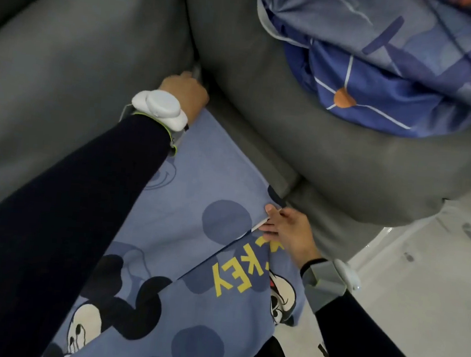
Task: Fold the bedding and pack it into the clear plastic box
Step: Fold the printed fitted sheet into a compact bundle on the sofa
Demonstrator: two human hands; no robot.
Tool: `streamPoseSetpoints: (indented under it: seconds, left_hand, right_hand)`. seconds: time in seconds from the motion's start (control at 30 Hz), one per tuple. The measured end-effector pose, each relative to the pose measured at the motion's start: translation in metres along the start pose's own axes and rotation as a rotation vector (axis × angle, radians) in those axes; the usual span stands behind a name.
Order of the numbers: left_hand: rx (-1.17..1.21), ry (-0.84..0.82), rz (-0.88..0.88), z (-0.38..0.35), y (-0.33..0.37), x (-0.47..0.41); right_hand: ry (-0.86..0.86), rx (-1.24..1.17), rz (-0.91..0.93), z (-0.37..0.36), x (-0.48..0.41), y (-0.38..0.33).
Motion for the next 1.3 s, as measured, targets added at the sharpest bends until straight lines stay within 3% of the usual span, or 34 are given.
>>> streamPoseSetpoints:
  seconds: [0.17,0.3,0.37,0.5,0.63,0.87,0.93,1.03,1.1,1.17,1.23,1.3]
  left_hand:
    - [0.298,0.014,0.184,0.003,-0.012,-0.001]
    - [0.266,0.075,0.166,0.012,-0.003,0.004]
    - [0.249,0.085,0.137,0.005,0.007,0.008]
    - [0.207,0.16,0.153,-0.002,0.003,0.02]
    - [0.273,0.215,0.156,0.006,-0.011,0.024]
    - [0.584,0.379,0.186,-0.044,0.006,0.113]
    - [0.731,0.361,0.222,-0.075,0.021,0.16]
    - [1.006,0.15,0.422,-0.149,0.039,0.255]
    - [1.087,-0.02,0.531,-0.198,0.063,0.319]
    - [1.114,-0.159,0.595,-0.243,0.08,0.379]
    - [1.269,-0.295,0.745,-0.286,0.085,0.433]
    - [1.71,-0.435,1.127,-0.327,0.089,0.487]
  right_hand:
    - [0.099,0.038,0.041,0.015,-0.01,-0.004]
    - [0.218,0.426,0.367,0.016,-0.007,-0.032]
    - [0.24,0.501,0.468,0.009,0.0,-0.043]
    - [0.179,0.362,0.335,0.009,-0.003,-0.033]
    - [0.292,0.311,0.462,0.03,-0.004,-0.058]
    - [0.485,0.719,0.442,0.014,0.004,-0.064]
    - [0.521,0.756,0.492,0.012,0.009,-0.068]
    - [0.519,0.803,0.677,-0.011,0.039,-0.064]
    - [0.377,0.827,0.794,-0.04,0.062,-0.041]
    - [0.104,0.738,0.683,-0.071,0.072,0.011]
    - [-0.106,0.612,0.38,-0.096,0.082,0.078]
    - [-0.223,0.382,-0.035,-0.121,0.101,0.156]
Point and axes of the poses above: each hand's wrist, its own x-axis away from the middle knuckle, its own z-axis out of the back of the hand, y = z × x, the point moved 10 cm from there along -x, towards the middle knuckle, and after that the axes turned 15 degrees about -x, right-handed, at the moved point
